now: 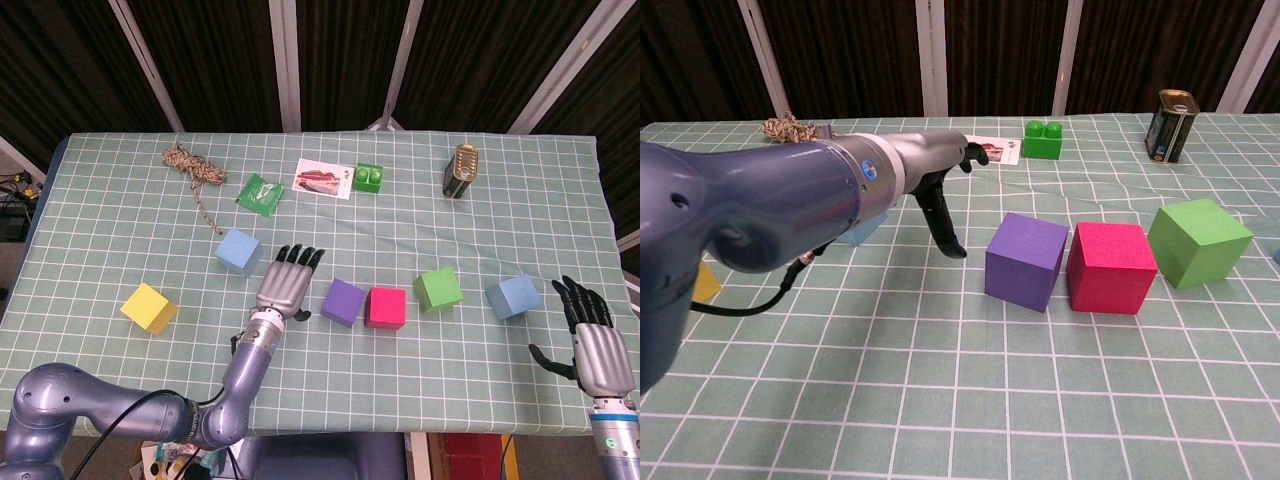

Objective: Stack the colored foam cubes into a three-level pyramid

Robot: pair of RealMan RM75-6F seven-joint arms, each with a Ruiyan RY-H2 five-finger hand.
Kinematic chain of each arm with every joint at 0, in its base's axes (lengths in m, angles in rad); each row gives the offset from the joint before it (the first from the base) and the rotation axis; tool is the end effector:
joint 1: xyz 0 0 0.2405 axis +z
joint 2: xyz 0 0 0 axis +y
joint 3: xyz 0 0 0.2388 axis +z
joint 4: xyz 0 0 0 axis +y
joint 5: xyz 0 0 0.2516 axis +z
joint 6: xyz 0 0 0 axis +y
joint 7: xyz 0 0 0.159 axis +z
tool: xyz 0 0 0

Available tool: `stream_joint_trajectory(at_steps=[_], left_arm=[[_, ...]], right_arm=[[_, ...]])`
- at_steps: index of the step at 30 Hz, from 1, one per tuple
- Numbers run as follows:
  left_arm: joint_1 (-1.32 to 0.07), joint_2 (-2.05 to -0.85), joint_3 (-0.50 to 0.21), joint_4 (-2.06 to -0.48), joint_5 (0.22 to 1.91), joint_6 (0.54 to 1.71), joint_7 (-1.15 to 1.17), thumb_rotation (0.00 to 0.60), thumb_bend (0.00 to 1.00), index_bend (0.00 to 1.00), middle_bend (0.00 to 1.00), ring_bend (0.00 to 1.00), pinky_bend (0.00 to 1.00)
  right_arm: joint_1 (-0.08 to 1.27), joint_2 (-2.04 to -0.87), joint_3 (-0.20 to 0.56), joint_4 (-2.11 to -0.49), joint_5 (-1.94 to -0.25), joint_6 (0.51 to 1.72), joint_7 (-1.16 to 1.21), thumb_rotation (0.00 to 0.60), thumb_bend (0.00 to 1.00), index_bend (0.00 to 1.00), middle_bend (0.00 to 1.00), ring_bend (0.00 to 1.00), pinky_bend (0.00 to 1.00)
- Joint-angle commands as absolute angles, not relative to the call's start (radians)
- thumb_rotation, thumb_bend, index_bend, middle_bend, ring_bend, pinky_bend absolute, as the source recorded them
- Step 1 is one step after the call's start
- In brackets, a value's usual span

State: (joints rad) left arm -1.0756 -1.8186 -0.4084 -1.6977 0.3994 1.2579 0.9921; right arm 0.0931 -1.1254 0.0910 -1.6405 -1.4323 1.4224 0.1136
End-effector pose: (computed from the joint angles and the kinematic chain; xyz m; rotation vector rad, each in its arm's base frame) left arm 0.0327 0.3169 -0.1009 -1.8211 -1.0649 -0.7809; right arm -0.3119 -0.2101 0.1092 1.2891 -1.0578 0.9856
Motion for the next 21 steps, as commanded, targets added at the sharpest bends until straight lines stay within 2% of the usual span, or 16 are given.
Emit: stream_joint_trajectory(at_steps=[1, 8, 13, 21], left_arm=[[-1.062, -1.795, -0.407, -1.719, 0.391, 1.248, 0.975, 0.600, 0.25, 0.00, 0.06, 0.00, 0.04], [-1.054, -1.765, -0.383, -1.727, 0.400, 1.243, 0.964, 0.600, 0.25, 0.00, 0.06, 0.00, 0.04], [-1.056, -1.786, -0.393, -1.681, 0.432, 1.236, 0.912, 0.600, 0.25, 0.00, 0.06, 0.00, 0.04], [-1.088, -1.851, -0.385, -1.590, 0.471, 1.219, 0.883, 0.600, 0.33, 0.00, 0.06, 0.00, 0.04]], right_arm=[[0.094, -1.127, 0.091, -1.640, -1.434, 1.423, 0.112, 0.600, 0.25, 0.00, 0.00, 0.00, 0.00], [0.094, -1.128, 0.091, -1.640, -1.432, 1.422, 0.113, 0.600, 0.25, 0.00, 0.00, 0.00, 0.00], [0.094, -1.128, 0.091, -1.642, -1.431, 1.420, 0.113, 0.600, 0.25, 0.00, 0.00, 0.00, 0.00], [0.094, -1.127, 0.093, -1.641, -1.424, 1.417, 0.119, 0.600, 0.25, 0.00, 0.00, 0.00, 0.00]])
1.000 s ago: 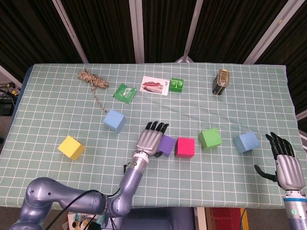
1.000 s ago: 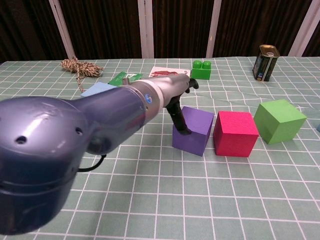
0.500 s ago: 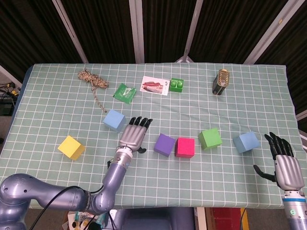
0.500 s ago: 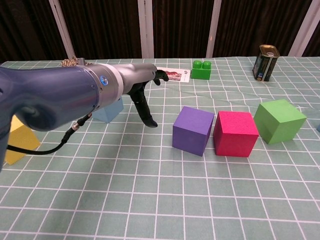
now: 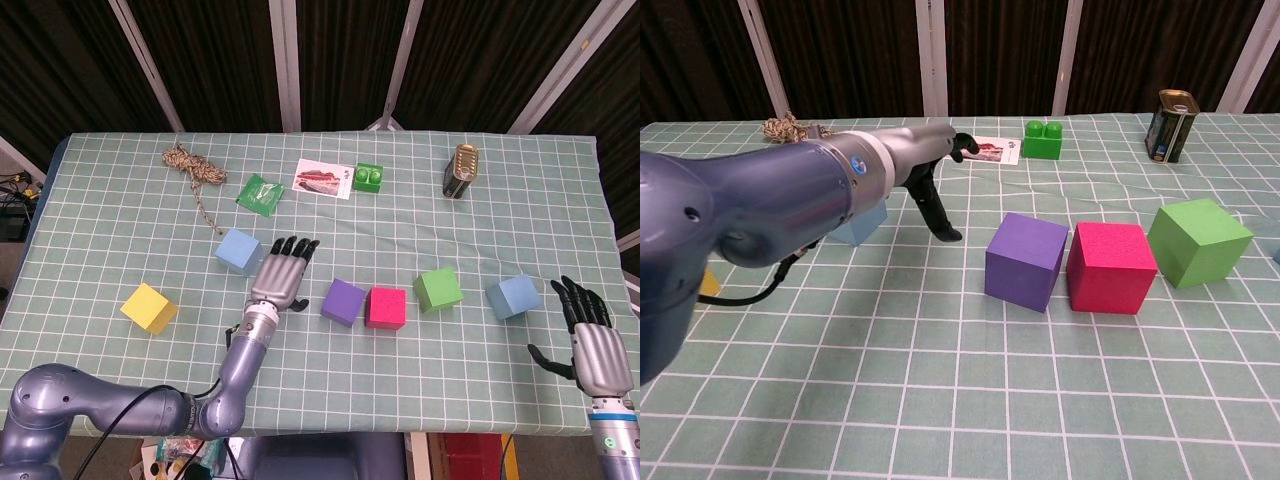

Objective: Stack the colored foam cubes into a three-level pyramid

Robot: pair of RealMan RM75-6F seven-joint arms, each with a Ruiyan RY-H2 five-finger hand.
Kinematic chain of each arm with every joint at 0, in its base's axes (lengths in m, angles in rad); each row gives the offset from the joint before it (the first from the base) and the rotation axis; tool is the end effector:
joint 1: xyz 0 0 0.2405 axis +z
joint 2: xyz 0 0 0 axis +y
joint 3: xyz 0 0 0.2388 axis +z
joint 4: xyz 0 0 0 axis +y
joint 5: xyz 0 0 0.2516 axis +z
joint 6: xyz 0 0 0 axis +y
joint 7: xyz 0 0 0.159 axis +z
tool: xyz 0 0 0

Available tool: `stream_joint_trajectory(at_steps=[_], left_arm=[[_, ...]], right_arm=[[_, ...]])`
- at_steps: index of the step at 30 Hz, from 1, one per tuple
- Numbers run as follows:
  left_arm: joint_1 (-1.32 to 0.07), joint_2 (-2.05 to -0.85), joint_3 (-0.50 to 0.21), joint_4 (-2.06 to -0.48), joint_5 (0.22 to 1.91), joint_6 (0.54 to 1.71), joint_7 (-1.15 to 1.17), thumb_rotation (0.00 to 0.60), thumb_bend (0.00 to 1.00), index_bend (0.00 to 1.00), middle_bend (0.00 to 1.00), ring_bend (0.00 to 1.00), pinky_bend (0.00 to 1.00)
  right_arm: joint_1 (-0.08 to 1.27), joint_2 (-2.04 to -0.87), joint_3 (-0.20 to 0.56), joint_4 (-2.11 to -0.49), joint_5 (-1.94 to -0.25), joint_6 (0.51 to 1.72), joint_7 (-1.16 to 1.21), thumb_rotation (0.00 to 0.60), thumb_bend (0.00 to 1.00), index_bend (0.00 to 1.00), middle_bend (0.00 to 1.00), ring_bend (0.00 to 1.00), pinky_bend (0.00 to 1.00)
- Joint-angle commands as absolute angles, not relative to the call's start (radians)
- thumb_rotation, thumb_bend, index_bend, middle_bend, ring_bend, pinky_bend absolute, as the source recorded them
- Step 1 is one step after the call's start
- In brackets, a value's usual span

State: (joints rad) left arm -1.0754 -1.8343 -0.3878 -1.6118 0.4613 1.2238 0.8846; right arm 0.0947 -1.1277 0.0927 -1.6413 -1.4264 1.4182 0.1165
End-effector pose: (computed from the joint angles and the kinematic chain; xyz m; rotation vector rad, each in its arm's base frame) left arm 0.0249 0.3308 -0.1069 -1.7810 -1.0810 -0.8439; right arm -0.3120 -0.2109 0.1083 1.2839 -1.0660 0.9872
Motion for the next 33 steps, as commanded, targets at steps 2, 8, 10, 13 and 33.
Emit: stream_joint_trajectory(at_steps=[2, 8, 10, 13, 33], left_arm=[[-1.097, -1.866, -0.386, -1.567, 0.475, 1.218, 0.881, 0.600, 0.34, 0.00, 0.06, 0.00, 0.04], [-1.116, -1.903, -0.389, -1.521, 0.467, 1.203, 0.877, 0.600, 0.34, 0.00, 0.06, 0.00, 0.04], [-1.119, -1.911, -0.388, -1.513, 0.466, 1.202, 0.877, 0.600, 0.34, 0.00, 0.06, 0.00, 0.04], [-1.122, -1.920, -0.386, -1.503, 0.462, 1.202, 0.881, 0.600, 0.34, 0.00, 0.06, 0.00, 0.04], [-1.130, -1.954, -0.394, -1.484, 0.457, 1.190, 0.862, 0.600, 0.34, 0.00, 0.06, 0.00, 0.04]], right_arm=[[0.094, -1.126, 0.094, -1.642, -1.422, 1.416, 0.122, 0.600, 0.25, 0.00, 0.00, 0.00, 0.00], [0.094, -1.125, 0.094, -1.641, -1.422, 1.415, 0.125, 0.600, 0.25, 0.00, 0.00, 0.00, 0.00], [0.094, -1.124, 0.094, -1.641, -1.421, 1.415, 0.125, 0.600, 0.25, 0.00, 0.00, 0.00, 0.00], [0.094, -1.124, 0.094, -1.641, -1.421, 1.416, 0.126, 0.600, 0.25, 0.00, 0.00, 0.00, 0.00], [0.094, -1.124, 0.095, -1.644, -1.420, 1.415, 0.125, 0.600, 0.25, 0.00, 0.00, 0.00, 0.00]])
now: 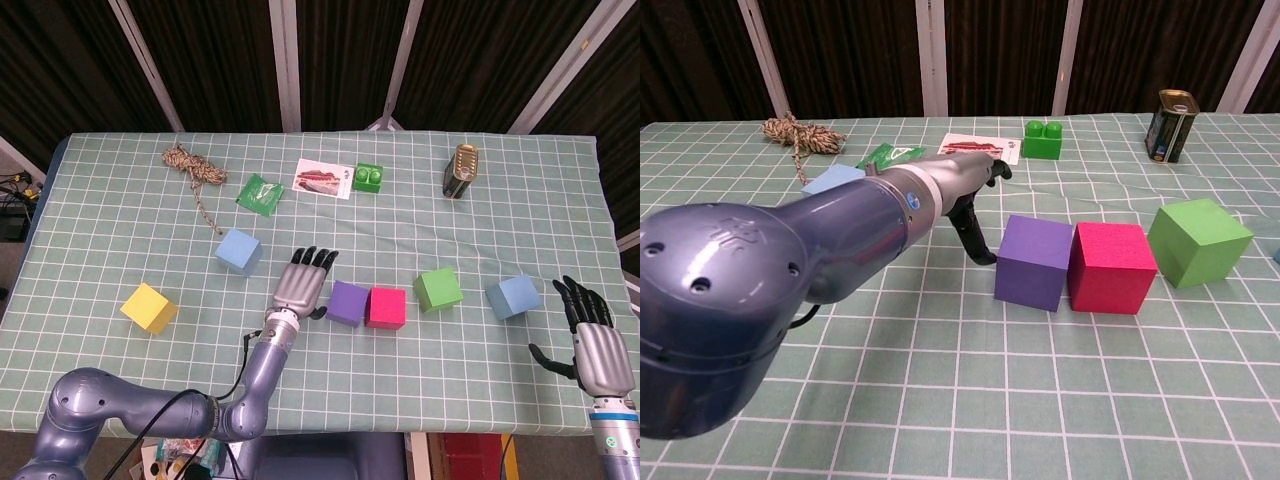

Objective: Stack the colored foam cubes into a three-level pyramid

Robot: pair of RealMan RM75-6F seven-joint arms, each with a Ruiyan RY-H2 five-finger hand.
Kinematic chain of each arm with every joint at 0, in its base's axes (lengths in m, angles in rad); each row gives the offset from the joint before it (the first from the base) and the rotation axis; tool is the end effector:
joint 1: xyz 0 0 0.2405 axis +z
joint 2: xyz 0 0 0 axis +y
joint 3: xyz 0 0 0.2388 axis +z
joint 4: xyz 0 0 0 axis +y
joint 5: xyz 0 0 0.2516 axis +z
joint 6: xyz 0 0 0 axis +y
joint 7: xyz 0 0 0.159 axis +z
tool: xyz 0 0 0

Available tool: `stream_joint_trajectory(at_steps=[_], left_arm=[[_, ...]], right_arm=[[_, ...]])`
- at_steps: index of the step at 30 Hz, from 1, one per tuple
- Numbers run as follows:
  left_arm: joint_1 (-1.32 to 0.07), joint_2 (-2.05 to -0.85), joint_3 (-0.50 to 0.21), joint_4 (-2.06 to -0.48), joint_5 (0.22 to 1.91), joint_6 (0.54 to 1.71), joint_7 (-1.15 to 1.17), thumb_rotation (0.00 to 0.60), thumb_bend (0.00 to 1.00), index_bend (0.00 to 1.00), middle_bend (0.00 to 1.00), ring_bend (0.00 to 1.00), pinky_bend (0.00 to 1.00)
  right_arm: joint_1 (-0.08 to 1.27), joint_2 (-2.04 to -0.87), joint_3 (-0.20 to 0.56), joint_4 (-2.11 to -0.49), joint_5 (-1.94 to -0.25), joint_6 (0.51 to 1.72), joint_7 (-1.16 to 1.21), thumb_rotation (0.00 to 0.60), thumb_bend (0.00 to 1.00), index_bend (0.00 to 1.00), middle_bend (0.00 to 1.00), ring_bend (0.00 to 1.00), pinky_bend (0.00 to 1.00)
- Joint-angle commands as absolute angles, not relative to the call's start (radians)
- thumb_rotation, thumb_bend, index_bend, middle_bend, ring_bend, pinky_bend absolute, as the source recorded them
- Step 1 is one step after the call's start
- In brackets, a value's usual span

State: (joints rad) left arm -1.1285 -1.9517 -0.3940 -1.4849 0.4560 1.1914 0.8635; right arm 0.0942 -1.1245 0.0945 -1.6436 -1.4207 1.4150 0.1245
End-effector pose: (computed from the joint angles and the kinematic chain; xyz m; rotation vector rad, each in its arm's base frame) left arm 0.0395 0.3242 -0.1395 -1.8136 -1.1070 -0.8456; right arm -0.3127 -0.2111 0.1093 1.2762 -1.0749 0.9891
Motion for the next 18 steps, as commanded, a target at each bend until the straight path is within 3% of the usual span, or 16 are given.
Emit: stream_joint_trajectory(at_steps=[1, 18], left_arm=[[-1.130, -1.957, -0.394, -1.483, 0.457, 1.189, 0.861, 0.600, 0.34, 0.00, 0.06, 0.00, 0.04], [-1.129, -1.970, -0.396, -1.473, 0.456, 1.183, 0.852, 0.600, 0.34, 0.00, 0.06, 0.00, 0.04]], right_arm=[[0.094, -1.124, 0.095, -1.643, -1.420, 1.415, 0.125, 0.600, 0.25, 0.00, 0.00, 0.00, 0.00], [0.094, -1.122, 0.094, -1.644, -1.419, 1.413, 0.127, 0.600, 0.25, 0.00, 0.00, 0.00, 0.00]])
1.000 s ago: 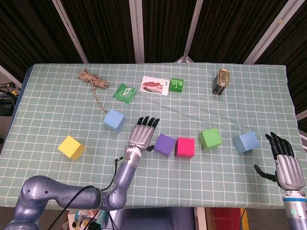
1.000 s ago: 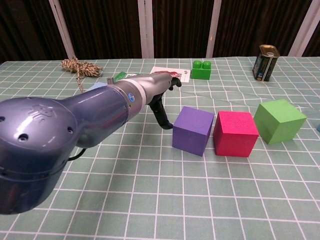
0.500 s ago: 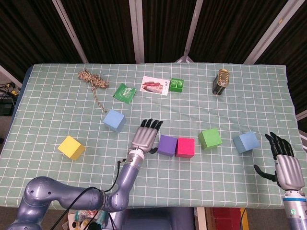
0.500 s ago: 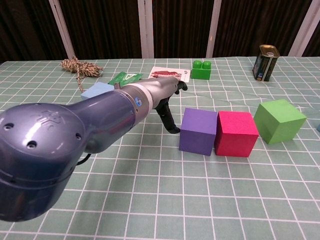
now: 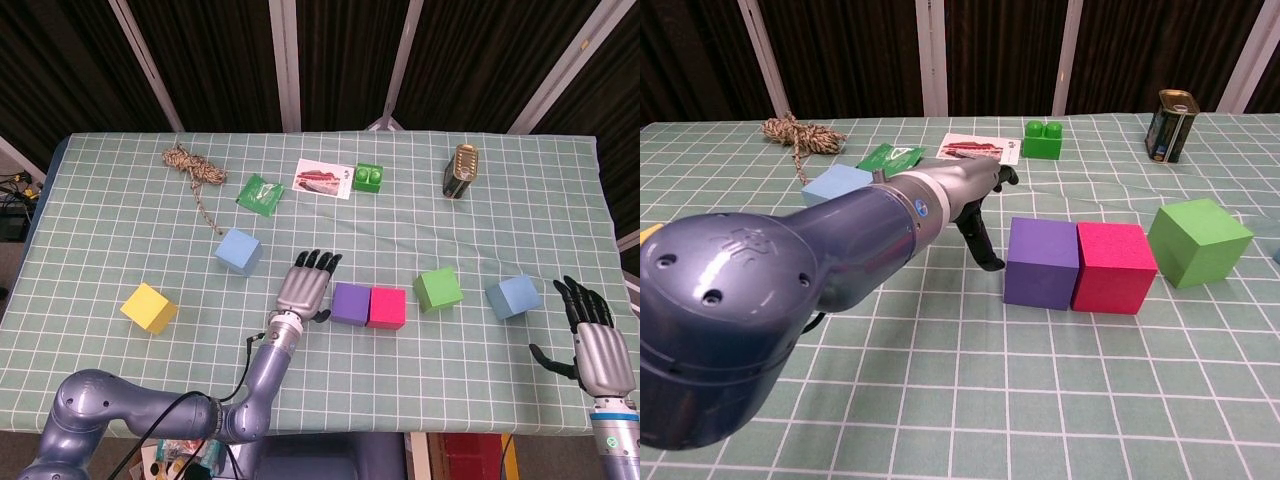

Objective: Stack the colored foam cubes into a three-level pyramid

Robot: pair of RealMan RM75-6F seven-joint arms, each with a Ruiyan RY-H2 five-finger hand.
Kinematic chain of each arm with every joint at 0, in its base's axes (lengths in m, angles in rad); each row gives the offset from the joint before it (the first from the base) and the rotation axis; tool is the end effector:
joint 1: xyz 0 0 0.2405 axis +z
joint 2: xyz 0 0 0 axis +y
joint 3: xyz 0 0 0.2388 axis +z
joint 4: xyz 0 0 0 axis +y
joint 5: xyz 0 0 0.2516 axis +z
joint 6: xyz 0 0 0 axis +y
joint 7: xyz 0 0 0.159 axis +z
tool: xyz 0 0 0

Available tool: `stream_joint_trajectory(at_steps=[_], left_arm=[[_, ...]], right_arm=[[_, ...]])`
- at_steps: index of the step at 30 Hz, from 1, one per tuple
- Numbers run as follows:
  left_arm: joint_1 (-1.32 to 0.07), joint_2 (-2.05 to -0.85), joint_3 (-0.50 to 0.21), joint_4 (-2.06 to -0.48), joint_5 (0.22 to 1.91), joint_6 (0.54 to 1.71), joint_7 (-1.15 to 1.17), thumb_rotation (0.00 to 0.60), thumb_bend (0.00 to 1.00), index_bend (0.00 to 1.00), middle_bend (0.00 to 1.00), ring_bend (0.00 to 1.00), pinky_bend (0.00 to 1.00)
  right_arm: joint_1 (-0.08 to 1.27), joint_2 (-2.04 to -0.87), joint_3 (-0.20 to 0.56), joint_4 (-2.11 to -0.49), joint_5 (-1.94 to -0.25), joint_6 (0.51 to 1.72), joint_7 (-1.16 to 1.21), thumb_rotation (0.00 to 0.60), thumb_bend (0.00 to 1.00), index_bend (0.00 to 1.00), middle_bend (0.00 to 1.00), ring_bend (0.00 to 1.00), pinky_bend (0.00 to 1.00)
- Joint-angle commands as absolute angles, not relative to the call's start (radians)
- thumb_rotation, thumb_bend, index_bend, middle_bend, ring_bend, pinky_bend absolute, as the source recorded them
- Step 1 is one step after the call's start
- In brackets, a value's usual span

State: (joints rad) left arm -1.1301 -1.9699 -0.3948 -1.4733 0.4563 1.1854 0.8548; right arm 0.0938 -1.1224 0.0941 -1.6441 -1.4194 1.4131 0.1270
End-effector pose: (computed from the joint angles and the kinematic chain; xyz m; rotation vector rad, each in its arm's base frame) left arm 0.0413 0.3207 -0.1448 -1.8195 -1.1249 -0.8485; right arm -0.3133 -0.2109 0.1096 1.2753 -1.0779 0.9875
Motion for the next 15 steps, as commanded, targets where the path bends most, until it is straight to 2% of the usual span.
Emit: stream_joint_trajectory(at_steps=[1, 15], left_arm=[[-1.128, -1.970, -0.396, -1.473, 0.456, 1.183, 0.851, 0.600, 0.34, 0.00, 0.06, 0.00, 0.04], [-1.126, -1.978, -0.400, -1.469, 0.468, 1.172, 0.829, 0.600, 0.34, 0.00, 0.06, 0.00, 0.04]], right_arm=[[0.094, -1.122, 0.094, -1.644, -1.419, 1.413, 0.127, 0.600, 0.25, 0.00, 0.00, 0.00, 0.00], [0.095, -1.122, 0.094, -1.645, -1.418, 1.410, 0.126, 0.600, 0.25, 0.00, 0.00, 0.00, 0.00]])
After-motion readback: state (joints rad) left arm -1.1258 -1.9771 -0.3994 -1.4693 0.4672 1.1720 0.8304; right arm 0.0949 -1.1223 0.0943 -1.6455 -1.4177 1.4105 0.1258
